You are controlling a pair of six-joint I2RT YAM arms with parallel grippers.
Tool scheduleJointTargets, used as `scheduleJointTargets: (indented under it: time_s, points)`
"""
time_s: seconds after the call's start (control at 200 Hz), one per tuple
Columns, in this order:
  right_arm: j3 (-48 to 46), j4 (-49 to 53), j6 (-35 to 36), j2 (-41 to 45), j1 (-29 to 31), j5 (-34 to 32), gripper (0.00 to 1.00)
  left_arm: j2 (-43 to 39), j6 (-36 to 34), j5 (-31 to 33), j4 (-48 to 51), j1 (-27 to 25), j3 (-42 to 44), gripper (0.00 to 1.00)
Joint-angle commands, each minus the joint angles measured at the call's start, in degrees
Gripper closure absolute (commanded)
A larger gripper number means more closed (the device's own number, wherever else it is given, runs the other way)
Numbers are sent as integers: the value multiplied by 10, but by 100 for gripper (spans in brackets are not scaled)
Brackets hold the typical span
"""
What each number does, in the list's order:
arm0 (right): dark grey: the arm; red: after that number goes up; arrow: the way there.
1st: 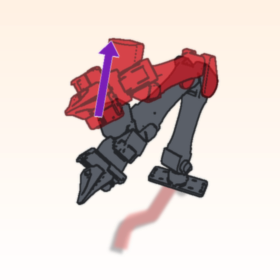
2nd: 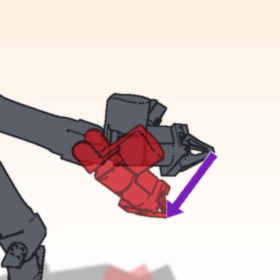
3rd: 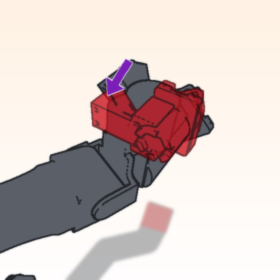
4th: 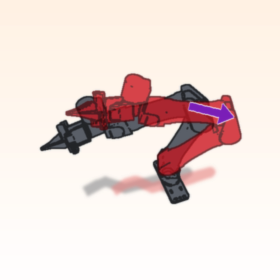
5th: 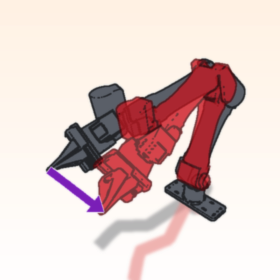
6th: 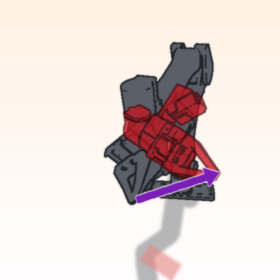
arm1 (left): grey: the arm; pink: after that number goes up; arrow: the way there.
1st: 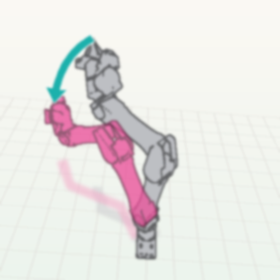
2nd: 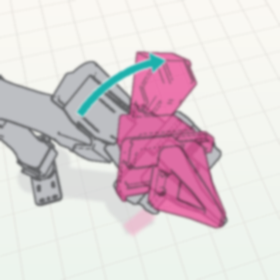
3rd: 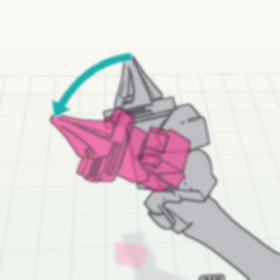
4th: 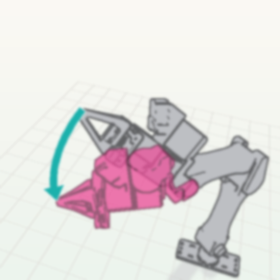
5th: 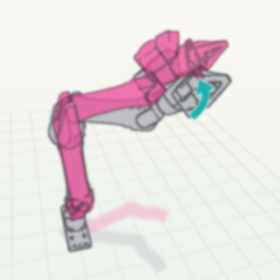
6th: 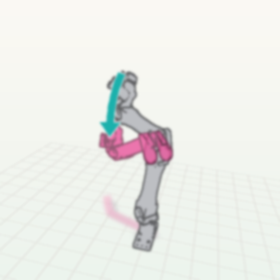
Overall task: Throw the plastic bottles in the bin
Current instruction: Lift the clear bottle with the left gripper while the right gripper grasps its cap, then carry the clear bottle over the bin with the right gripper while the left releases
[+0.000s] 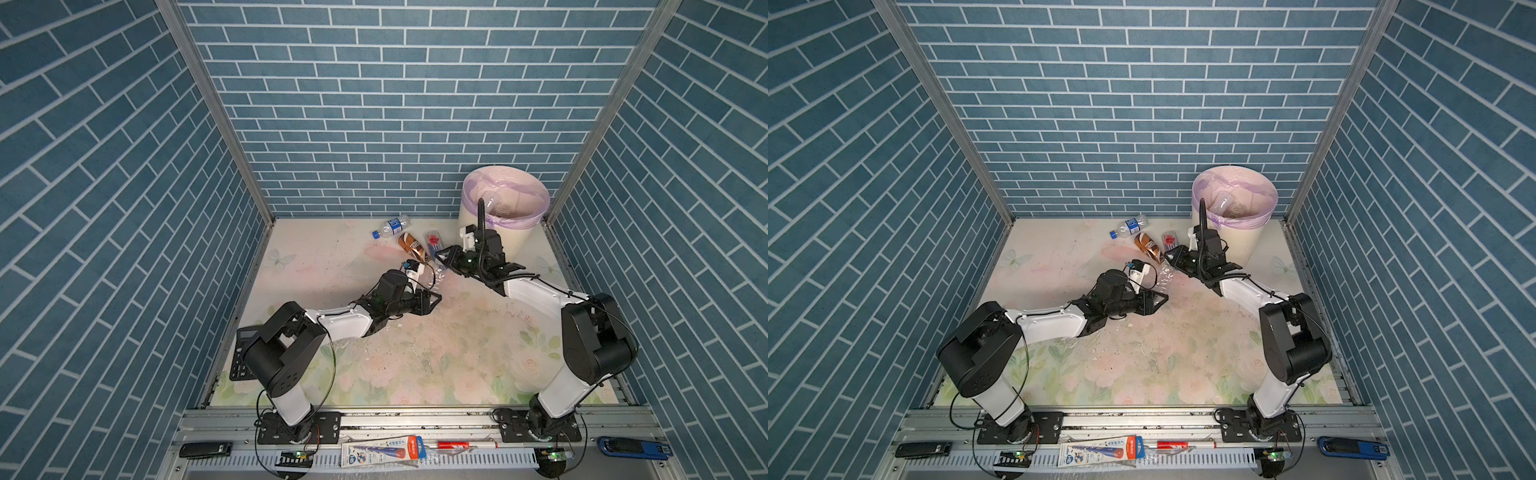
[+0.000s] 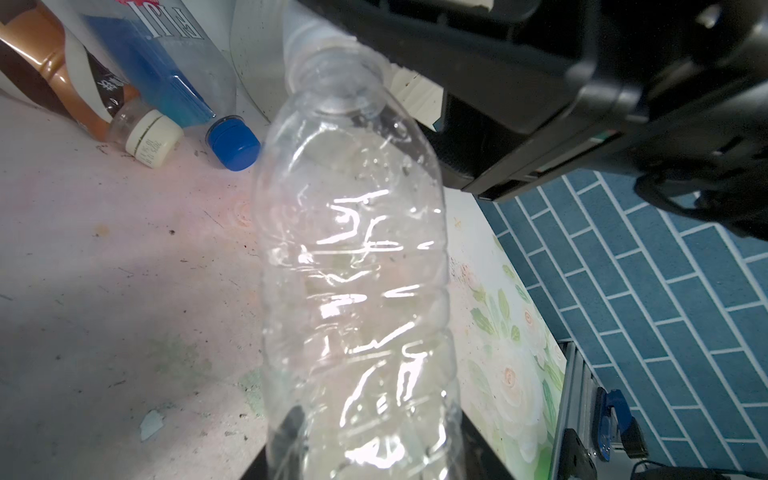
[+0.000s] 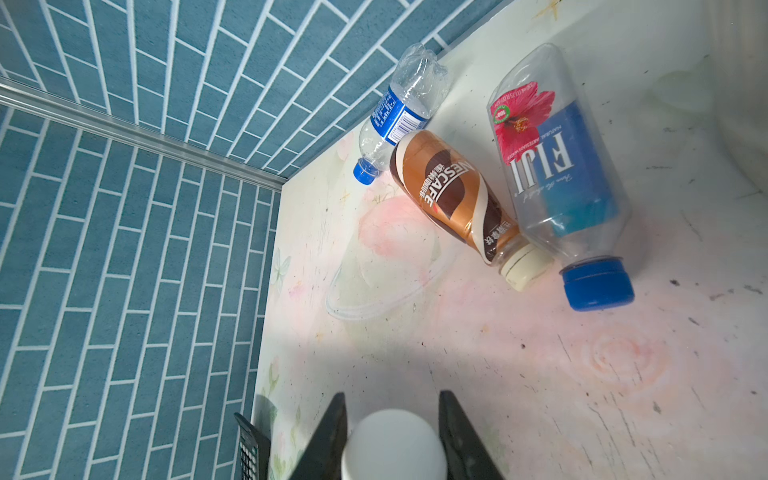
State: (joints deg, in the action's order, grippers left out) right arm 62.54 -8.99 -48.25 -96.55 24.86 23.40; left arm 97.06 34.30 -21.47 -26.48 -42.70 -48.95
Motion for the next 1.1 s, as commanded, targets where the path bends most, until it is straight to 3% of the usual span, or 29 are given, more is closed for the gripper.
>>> scheduleJointTargets:
  time_s: [0.0,0.22,0.52,0.68,0.795,1.09]
  points:
    - [-3,4,14,19,3,-10,90,-13,-10,8,15,-2,-21,46]
    - [-2,15,24,26,3,-19,97,-7,-8,5,18,-3,-26,38]
    - [10,47,54,43,2,-43,99,-2,-7,11,26,-2,-31,26]
    - [28,75,76,47,3,-59,100,-22,-15,23,42,-2,-26,15]
    - [50,101,95,53,2,-69,100,-40,-30,33,71,-2,-32,1]
    - [193,213,187,84,3,-99,100,-114,-88,65,193,6,-107,1]
